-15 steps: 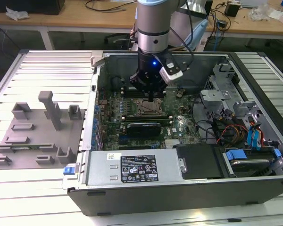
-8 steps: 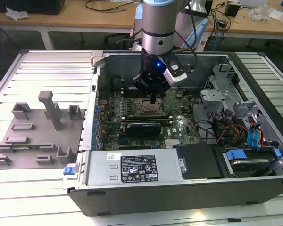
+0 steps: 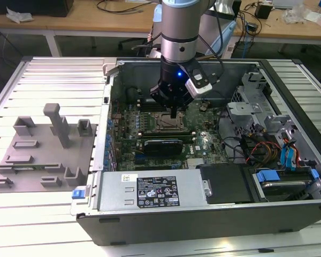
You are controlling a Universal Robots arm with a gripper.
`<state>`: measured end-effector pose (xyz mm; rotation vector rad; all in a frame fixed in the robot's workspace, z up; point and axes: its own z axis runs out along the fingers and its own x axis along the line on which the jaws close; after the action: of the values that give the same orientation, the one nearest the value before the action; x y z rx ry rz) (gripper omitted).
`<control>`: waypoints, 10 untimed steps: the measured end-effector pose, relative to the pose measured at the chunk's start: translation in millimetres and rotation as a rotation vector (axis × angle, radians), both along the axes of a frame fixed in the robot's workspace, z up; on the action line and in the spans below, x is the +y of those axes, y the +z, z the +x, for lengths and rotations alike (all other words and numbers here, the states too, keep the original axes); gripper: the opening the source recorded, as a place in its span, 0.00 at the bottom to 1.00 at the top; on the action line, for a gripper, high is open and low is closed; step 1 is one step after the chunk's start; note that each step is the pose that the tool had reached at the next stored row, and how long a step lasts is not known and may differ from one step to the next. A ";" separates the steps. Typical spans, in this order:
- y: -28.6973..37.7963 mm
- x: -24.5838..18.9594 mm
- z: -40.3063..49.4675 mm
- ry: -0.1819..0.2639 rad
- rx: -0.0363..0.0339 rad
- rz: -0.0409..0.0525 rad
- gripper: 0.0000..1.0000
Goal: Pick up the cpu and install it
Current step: 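Install the second cpu locking lever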
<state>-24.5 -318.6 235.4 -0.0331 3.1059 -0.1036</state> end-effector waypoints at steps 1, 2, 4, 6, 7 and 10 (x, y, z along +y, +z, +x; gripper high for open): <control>0.0 -0.8 -0.3 0.000 0.0001 -0.0001 0.11; 0.0 -1.3 -0.4 0.000 0.0000 0.0000 0.11; 0.0 -2.9 -1.1 0.000 0.0000 0.0000 0.11; 0.0 -4.2 -1.6 0.000 0.0001 -0.0001 0.11; 0.0 -5.3 -1.9 0.000 0.0000 -0.0001 0.11; 0.0 -8.6 -3.0 0.000 0.0000 0.0000 0.11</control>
<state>-27.5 -327.2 235.4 -0.0333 3.1059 -0.1036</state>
